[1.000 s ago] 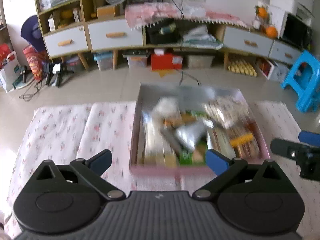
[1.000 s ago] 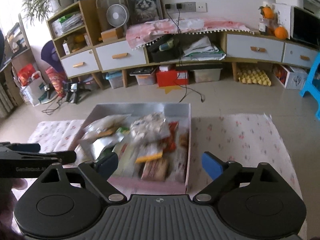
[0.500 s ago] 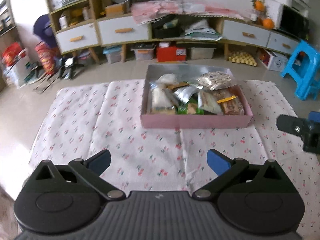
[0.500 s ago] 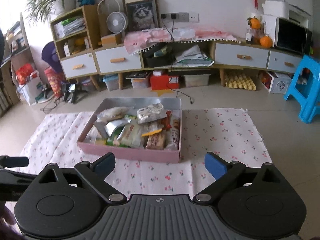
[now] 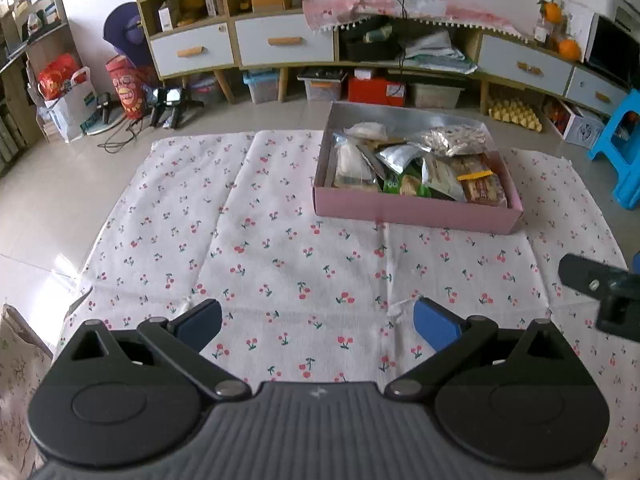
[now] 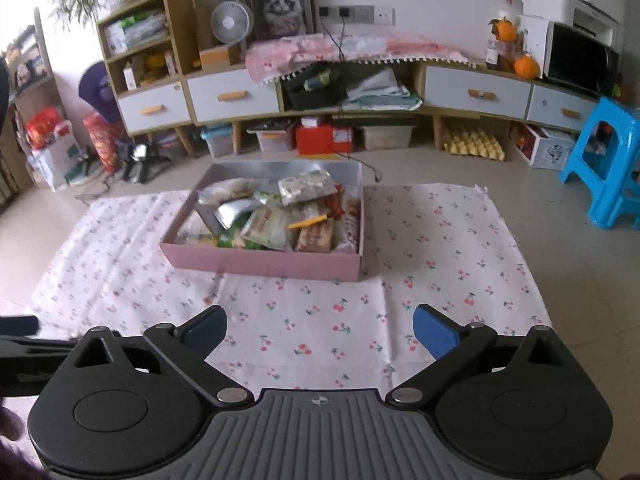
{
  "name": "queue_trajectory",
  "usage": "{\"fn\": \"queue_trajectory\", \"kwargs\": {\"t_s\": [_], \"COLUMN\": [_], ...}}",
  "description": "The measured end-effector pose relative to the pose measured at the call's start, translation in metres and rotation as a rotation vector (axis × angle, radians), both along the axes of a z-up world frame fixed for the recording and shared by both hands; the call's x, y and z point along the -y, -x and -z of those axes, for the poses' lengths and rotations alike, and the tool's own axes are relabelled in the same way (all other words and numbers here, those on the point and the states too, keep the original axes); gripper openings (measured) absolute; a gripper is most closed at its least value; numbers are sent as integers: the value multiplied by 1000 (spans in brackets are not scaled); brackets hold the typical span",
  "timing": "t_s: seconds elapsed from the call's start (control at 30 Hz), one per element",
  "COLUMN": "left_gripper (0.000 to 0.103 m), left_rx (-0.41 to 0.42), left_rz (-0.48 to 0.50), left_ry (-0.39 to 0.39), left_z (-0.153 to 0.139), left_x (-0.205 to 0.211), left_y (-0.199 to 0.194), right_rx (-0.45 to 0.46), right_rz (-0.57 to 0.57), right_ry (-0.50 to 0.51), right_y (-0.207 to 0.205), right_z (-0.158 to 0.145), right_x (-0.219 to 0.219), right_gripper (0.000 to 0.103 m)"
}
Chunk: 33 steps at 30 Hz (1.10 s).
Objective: Organize snacks
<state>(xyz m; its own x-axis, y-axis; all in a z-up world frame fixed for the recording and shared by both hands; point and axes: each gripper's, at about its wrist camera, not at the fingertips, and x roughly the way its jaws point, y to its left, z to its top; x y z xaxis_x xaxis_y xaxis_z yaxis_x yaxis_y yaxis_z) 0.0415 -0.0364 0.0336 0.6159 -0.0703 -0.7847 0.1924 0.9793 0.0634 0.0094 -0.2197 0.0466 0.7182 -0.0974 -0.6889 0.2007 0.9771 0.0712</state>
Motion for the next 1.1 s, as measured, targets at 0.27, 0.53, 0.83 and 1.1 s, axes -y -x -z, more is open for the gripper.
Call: {"fn": "queue_trajectory", "kwargs": {"t_s": [0.27,0.53,0.83,1.1], "left_gripper": [102,102,102,102], "left_rx": [-1,-18,-22,-33], "left_rz": [18,18,29,30], "left_ry": [35,25,33,34], "left_z": [-3,0,-1,0], "left_x": [-4,-4,-2,-1], "left_y": [-1,-1,1,1], "right_rx": [-14,-38,-37,-33], "right_rz": [-19,-35,-24,-19], "right_ry": [-19,6,8,11], "right_y": [-5,-9,-5,-4], "right_z": [4,11,10,9], "right_x": [-7,-16,-12,-10], "right_gripper": [101,101,101,101]}}
